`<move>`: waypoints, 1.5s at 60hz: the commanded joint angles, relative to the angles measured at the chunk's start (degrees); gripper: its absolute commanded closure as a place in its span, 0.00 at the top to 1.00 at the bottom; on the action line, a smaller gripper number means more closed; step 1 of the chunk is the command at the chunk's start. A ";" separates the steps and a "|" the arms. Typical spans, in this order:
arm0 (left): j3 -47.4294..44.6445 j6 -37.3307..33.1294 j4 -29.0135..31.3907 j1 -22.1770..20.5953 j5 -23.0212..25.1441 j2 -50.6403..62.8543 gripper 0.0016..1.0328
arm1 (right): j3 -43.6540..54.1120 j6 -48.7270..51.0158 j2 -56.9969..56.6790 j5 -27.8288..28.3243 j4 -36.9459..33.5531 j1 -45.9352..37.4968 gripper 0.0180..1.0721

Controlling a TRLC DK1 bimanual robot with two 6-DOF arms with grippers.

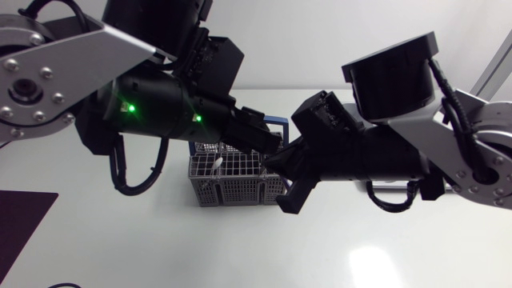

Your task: Unload the cutlery basket into the drawer organizer.

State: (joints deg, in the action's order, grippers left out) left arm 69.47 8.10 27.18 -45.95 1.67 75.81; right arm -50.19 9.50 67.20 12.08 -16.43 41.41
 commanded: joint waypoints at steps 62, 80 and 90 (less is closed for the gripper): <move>-9.44 -5.20 -4.24 11.76 -5.28 -6.64 0.96 | 3.70 42.45 1.09 20.09 -15.30 -40.53 0.06; -15.07 -7.13 -6.35 12.12 -6.77 -7.70 0.95 | -4.12 66.88 16.03 23.17 -25.50 -55.29 0.06; -17.27 -7.66 -7.58 11.24 -9.05 -7.96 0.95 | -9.92 80.33 23.86 22.11 -28.14 -62.33 0.06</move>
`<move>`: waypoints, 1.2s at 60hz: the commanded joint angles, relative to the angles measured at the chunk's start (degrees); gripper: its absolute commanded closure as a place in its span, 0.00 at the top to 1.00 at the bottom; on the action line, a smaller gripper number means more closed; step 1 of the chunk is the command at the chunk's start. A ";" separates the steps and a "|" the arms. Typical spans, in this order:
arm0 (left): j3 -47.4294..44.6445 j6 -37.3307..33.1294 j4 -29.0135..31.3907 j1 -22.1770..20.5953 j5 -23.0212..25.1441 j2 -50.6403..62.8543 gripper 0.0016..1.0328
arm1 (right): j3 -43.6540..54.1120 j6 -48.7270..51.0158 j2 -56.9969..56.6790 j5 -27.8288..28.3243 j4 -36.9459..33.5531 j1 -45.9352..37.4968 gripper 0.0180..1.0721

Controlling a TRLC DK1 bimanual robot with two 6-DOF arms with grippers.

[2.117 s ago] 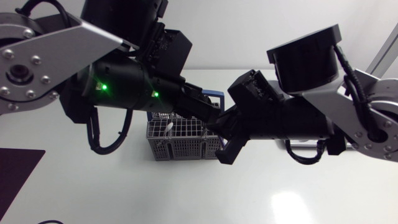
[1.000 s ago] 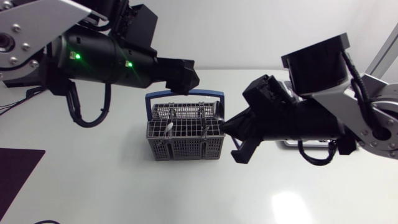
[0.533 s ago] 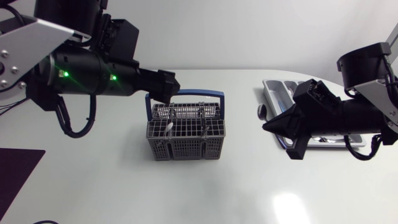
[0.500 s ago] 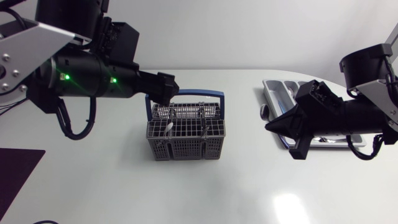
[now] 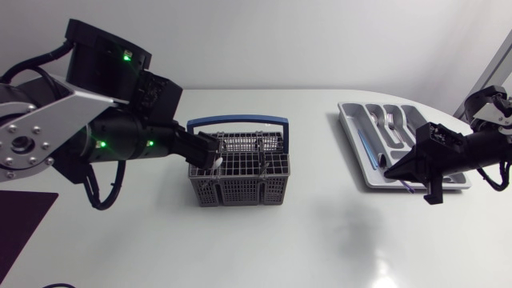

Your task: Unload the cutlery basket into the drawer organizer.

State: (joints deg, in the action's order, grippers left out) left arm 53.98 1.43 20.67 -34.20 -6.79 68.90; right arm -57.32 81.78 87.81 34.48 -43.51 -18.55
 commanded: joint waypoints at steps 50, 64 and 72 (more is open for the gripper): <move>-1.51 -0.29 -4.05 -7.11 -11.93 6.77 0.94 | -25.30 30.02 29.44 -18.40 2.11 -11.78 0.09; 0.43 -0.29 -3.70 -9.31 -14.57 9.06 0.94 | -24.86 30.02 29.96 -19.63 5.36 -11.78 0.36; 1.75 -0.20 -3.00 -9.40 -14.92 9.76 0.95 | -23.63 29.58 28.56 -19.45 7.12 -11.78 0.51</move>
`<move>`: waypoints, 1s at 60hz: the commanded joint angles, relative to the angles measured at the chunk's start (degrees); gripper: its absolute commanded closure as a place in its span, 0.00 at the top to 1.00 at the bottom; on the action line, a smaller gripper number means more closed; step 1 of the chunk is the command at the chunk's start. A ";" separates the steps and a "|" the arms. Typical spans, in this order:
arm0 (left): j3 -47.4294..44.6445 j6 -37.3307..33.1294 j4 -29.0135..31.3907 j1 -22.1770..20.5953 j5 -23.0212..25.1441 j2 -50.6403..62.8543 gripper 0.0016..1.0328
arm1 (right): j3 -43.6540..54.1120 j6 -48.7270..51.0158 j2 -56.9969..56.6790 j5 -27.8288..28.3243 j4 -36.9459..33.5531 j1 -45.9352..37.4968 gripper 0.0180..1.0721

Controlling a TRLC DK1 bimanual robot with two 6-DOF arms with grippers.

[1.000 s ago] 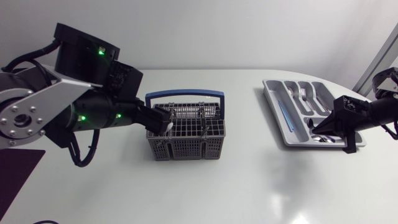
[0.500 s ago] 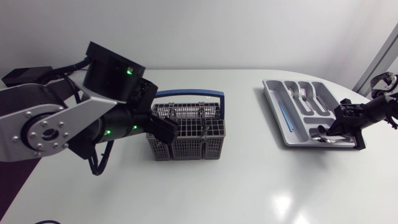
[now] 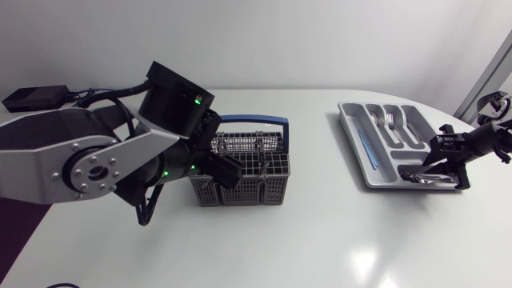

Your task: Unload the cutlery basket into the drawer organizer.

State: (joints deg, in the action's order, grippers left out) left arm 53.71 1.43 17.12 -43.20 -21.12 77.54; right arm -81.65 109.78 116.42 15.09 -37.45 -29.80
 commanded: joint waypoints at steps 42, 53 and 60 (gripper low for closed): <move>4.12 1.12 2.74 -1.89 -2.25 2.62 0.95 | 18.37 -21.53 -32.57 13.12 -11.24 16.09 0.96; 3.15 1.21 2.74 -1.45 -2.25 1.83 0.95 | 23.90 -25.84 -43.47 13.91 -10.10 26.55 0.96; 2.62 1.56 2.65 -1.27 -2.25 1.65 0.95 | 23.73 -35.07 -46.46 13.82 -8.16 34.11 0.96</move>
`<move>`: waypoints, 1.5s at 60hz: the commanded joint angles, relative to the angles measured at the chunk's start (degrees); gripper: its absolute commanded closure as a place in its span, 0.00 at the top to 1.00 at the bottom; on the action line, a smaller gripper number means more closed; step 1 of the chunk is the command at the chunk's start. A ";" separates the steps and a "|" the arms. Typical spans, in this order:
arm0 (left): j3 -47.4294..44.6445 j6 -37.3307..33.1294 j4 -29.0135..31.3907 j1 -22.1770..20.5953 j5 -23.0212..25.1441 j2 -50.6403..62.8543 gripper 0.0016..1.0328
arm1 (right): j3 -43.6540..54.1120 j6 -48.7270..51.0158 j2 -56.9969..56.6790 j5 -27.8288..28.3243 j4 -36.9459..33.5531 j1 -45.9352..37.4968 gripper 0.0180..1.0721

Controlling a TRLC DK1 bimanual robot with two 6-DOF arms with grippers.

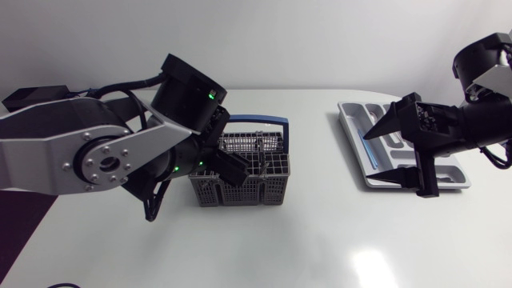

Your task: Unload the cutlery basket into the drawer organizer.

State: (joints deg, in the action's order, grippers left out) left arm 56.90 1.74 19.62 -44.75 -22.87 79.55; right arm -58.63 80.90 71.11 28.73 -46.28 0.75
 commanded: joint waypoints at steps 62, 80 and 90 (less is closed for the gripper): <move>-5.22 1.34 -0.02 4.32 -0.15 -3.79 0.95 | -13.18 -79.32 10.98 -13.97 -1.27 33.70 0.96; -7.33 1.16 -0.02 5.73 0.11 -5.63 0.95 | -12.03 -107.80 11.59 -18.89 3.48 35.81 0.96; -8.30 1.07 -0.10 6.34 0.20 -6.34 0.95 | -13.53 -115.09 13.44 -20.82 5.41 37.13 0.96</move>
State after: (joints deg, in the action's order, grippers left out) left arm 50.17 2.76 19.51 -38.98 -22.81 74.30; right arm -70.83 -28.32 82.96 8.62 -41.87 36.77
